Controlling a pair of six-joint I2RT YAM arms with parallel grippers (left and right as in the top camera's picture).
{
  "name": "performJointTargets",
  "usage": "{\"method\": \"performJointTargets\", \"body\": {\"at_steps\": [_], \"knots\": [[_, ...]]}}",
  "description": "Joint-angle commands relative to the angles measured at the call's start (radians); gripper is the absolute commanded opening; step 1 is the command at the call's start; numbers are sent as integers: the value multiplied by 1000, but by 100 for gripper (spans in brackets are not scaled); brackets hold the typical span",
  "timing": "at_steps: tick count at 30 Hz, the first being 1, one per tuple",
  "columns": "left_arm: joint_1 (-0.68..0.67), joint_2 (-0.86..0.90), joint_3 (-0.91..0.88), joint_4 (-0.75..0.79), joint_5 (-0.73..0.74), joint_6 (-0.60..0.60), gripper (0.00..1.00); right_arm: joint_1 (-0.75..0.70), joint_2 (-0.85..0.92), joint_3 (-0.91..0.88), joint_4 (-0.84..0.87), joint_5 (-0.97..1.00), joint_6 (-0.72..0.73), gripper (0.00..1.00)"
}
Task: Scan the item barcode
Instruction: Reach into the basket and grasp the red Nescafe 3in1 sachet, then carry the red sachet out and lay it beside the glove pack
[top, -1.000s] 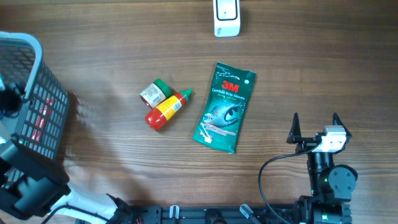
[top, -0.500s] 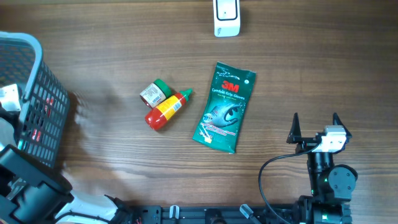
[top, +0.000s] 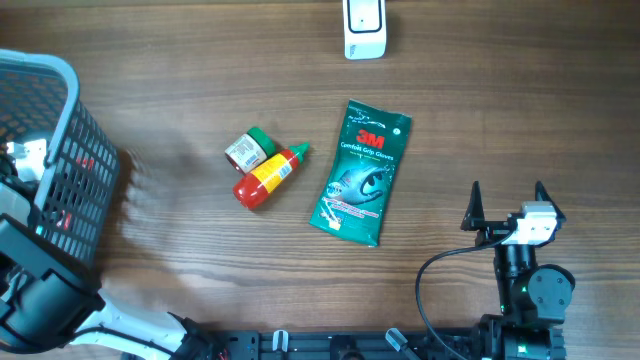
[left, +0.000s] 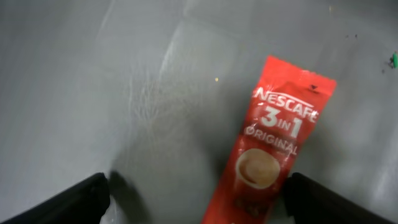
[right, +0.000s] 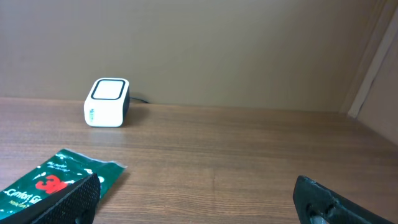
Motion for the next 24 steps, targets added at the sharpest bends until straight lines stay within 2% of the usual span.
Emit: {"method": "performJointTargets", "body": {"at_steps": [1,5,7,8,10,13,16,19,24], "knots": [[0,47,-12,26,8,22,80,-2,-2,-1,2,-11,-6,100],[0,47,-12,47,8,22,64,-2,-2,-1,2,-11,-6,100],[0,47,-12,48,8,22,46,-2,-2,-1,2,-11,-6,100],[0,47,-12,48,8,22,28,-2,-2,-1,2,-11,-6,100],[0,47,-12,48,8,22,23,-2,-2,-1,2,-11,-5,100],[0,47,-12,48,8,22,11,-2,-2,-1,2,-11,-6,100],[0,47,-12,48,8,21,4,-2,-2,-1,2,-11,-5,100],[0,24,-10,48,8,16,4,-2,-2,-1,2,-11,-6,99],[0,-189,-9,98,-11,-43,4,-2,-2,-1,2,-11,-5,100]]}}
